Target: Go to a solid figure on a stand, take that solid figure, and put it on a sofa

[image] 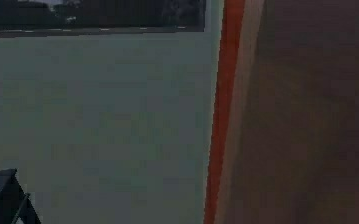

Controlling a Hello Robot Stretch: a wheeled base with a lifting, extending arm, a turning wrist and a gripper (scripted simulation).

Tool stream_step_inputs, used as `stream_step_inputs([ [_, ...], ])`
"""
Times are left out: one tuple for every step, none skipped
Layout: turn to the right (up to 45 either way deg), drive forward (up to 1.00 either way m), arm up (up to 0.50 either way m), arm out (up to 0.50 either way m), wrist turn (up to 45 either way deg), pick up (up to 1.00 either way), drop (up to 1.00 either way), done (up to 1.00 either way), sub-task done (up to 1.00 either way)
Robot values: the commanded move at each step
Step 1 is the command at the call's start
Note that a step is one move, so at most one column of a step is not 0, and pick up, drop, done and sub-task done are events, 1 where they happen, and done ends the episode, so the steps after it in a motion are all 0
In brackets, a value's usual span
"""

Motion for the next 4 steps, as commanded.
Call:
stream_step_inputs([
  [-45.0,0.0,0.0,0.0,0.0,0.0,0.0,0.0,0.0],
  [-45.0,0.0,0.0,0.0,0.0,0.0,0.0,0.0,0.0],
  [-12.0,0.0,0.0,0.0,0.0,0.0,0.0,0.0,0.0],
  [0.0,0.45,0.0,0.0,0.0,0.0,0.0,0.0,0.0],
])
